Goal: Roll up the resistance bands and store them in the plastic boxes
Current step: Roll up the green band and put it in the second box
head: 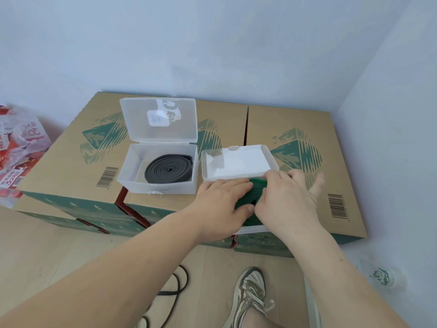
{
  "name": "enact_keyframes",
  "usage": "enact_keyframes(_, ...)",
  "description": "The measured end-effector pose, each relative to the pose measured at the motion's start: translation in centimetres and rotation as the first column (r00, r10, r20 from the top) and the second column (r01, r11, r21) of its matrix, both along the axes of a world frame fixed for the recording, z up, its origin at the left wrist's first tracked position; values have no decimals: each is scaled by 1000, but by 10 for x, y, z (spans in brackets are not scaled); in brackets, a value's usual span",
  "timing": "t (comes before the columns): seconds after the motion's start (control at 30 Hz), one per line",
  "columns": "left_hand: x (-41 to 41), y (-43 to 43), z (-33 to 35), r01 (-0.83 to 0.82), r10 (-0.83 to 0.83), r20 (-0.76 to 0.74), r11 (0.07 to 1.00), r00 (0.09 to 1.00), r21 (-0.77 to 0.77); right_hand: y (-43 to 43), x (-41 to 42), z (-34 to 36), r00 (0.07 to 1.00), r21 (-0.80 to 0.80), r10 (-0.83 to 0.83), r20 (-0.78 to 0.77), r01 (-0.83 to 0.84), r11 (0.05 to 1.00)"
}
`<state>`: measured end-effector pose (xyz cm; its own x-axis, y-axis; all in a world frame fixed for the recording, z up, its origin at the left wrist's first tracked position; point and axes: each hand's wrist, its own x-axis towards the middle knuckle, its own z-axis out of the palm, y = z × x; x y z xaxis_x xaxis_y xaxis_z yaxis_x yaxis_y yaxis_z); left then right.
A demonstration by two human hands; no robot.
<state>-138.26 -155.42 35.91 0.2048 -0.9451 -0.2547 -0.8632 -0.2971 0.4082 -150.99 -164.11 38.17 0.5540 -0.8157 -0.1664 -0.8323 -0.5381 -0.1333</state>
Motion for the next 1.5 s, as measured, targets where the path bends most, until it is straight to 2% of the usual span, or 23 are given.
enact_keyframes(0.37, 2, 1, -4, 7, -7, -9, 1000, 1000, 17, 4, 7, 0, 997, 121, 2, -73, 7, 993)
enact_keyframes(0.57, 1, -1, -2, -20, 21, -34, 1000, 999, 12, 5, -14, 4, 995, -54, 43, 86, -39, 998)
enact_keyframes(0.7, 1, 1, -5, -7, 7, -43, 1000, 999, 15, 4, -17, 1, 989, 42, 136, 55, -138, 990)
enact_keyframes(0.8, 2, 1, -6, -7, 8, -43, 1000, 999, 22, 5, -15, 5, 990, 63, 137, -17, -136, 989)
enact_keyframes(1.17, 3, -2, -4, 5, -3, -33, 999, 999, 49, 3, -14, 20, 991, 227, 87, -105, -61, 972)
enact_keyframes(1.4, 3, 0, -1, 12, -10, -33, 999, 999, 46, 1, -15, 17, 999, 268, 47, -27, -39, 963)
enact_keyframes(1.5, 6, 1, 1, -71, 68, -143, 997, 987, -12, 1, -19, 12, 997, 208, 20, 80, -37, 977)
